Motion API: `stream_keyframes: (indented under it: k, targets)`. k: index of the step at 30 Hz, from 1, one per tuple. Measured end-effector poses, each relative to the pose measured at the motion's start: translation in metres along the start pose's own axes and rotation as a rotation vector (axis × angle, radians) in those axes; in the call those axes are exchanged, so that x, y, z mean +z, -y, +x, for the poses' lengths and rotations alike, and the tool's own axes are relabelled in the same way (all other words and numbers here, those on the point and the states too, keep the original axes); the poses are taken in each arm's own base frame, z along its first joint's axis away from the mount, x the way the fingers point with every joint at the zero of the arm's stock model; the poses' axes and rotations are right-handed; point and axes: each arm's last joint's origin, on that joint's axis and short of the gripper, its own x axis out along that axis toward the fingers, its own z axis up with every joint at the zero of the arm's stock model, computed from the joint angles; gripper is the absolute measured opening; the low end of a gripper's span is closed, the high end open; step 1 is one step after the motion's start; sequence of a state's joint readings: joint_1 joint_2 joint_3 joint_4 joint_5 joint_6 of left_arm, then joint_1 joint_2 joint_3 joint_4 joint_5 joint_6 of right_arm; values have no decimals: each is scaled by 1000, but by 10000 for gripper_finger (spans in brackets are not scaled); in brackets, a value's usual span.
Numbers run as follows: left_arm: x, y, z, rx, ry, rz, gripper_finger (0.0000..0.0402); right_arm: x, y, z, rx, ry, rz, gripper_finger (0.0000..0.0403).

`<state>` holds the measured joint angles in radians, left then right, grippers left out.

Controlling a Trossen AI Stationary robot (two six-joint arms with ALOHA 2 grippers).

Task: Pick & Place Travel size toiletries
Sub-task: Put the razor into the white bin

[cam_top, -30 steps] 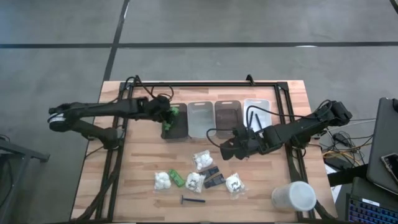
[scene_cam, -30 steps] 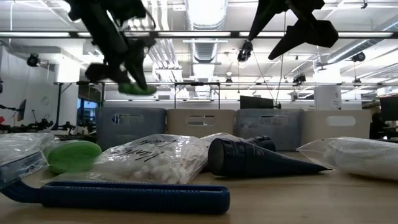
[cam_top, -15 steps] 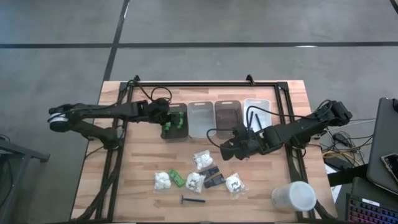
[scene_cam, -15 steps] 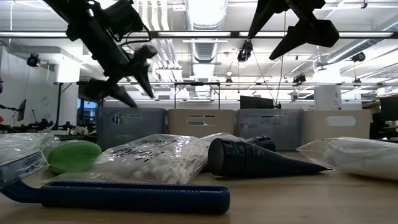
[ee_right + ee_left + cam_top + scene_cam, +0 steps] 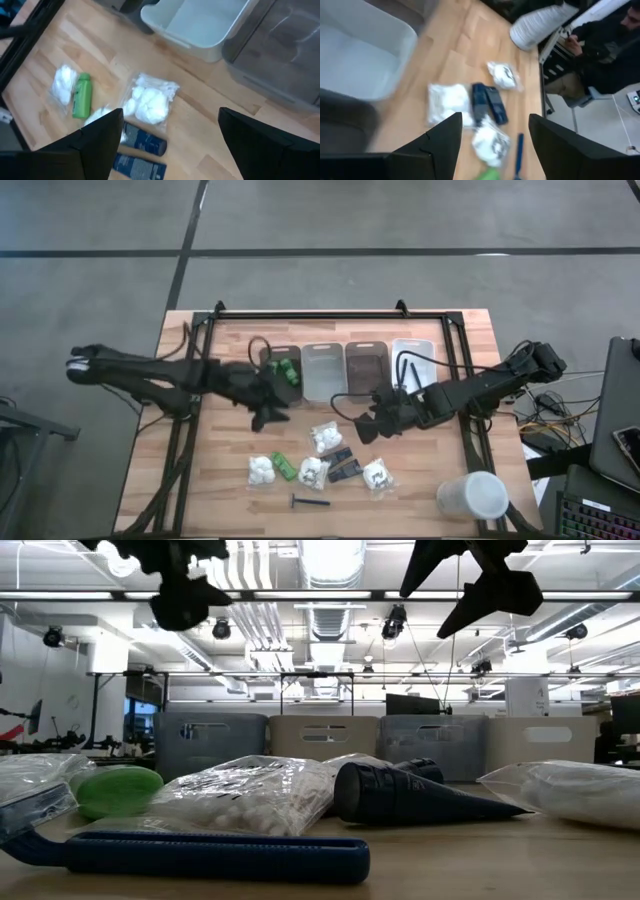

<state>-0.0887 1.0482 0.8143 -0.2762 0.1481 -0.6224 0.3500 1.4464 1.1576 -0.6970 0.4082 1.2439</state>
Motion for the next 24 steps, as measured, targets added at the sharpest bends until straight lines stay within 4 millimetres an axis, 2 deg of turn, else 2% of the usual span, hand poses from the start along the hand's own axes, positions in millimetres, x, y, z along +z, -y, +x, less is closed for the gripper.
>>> stream_keyframes:
  k: [3,6,10,18,24]
  targets:
    - [-17,23,15,-19,-10,29,234,-5,-2,-2,17,-34,-36,332]
    - [-38,46,30,-14,-3,137,234,-12,-4,-5,35,-58,-82,340]
    - [-68,68,48,-8,-15,221,233,-23,-8,-10,56,-75,-133,348]
    - [-104,87,76,-45,-34,199,224,-33,-10,-15,72,-90,-137,351]
    - [-126,103,110,-68,-159,353,211,-33,-10,-14,67,-89,-86,332]
